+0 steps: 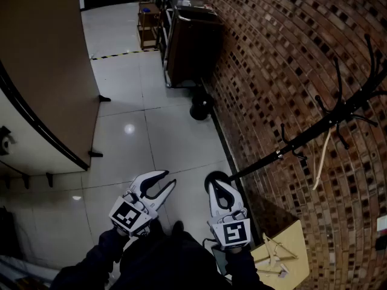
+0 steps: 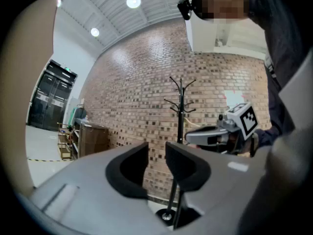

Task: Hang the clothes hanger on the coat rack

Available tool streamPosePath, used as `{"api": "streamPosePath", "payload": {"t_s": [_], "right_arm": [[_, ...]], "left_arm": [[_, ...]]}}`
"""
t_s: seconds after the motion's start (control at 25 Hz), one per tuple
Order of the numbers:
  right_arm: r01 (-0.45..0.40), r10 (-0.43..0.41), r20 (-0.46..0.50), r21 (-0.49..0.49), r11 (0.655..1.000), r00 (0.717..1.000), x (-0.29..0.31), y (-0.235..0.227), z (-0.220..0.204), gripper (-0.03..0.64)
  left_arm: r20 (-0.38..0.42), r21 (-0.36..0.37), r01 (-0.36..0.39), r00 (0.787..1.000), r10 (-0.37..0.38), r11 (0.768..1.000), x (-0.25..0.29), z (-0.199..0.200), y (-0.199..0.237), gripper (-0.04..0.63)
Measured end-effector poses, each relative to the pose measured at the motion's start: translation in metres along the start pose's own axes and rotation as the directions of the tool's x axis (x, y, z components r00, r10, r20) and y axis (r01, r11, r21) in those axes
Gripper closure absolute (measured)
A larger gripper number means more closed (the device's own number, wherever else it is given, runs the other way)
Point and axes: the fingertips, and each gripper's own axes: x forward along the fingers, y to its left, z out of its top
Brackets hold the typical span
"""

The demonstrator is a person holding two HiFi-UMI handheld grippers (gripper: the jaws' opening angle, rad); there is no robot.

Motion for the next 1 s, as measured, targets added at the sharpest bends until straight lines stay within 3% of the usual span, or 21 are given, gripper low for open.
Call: {"api": "streamPosePath", "payload": {"t_s": [0.24, 0.32, 0.4, 0.56, 0.68, 0.84, 1.0], "right_arm": [[0.125, -0.123, -0.061, 0.024, 0.992, 0.991, -0.038, -0.063, -0.029, 0.609], [0.203, -0.198, -0.094, 0.049, 0.978, 0.976, -0.064, -0.085, -0.043, 0.609], [0.289, -0.28, -0.119, 0.066, 0.955, 0.953, -0.095, -0.106, -0.055, 0.609], [0.423, -0.402, -0.163, 0.116, 0.899, 0.901, -0.161, -0.151, -0.085, 0.592], [0.514, -0.486, -0.198, 0.135, 0.847, 0.851, -0.216, -0.182, -0.109, 0.589], [0.637, -0.596, -0.24, 0.161, 0.754, 0.767, -0.281, -0.213, -0.137, 0.589], [0.736, -0.686, -0.281, 0.145, 0.661, 0.671, -0.338, -0.232, -0.161, 0.589]], "left_arm": [[-0.022, -0.025, 0.134, 0.991, -0.135, 0.991, 0.068, -0.01, -0.042, 0.506], [-0.038, -0.025, 0.223, 0.974, -0.224, 0.975, 0.093, -0.013, -0.07, 0.506], [-0.058, -0.04, 0.324, 0.944, -0.326, 0.945, 0.118, -0.017, -0.103, 0.506], [-0.089, -0.066, 0.503, 0.857, -0.507, 0.862, 0.168, -0.026, -0.182, 0.502], [-0.118, -0.053, 0.611, 0.782, -0.612, 0.79, 0.198, -0.034, -0.245, 0.459], [-0.153, -0.029, 0.736, 0.665, -0.731, 0.676, 0.23, -0.056, -0.311, 0.442], [-0.171, -0.056, 0.826, 0.546, -0.82, 0.561, 0.262, -0.076, -0.372, 0.438]]}}
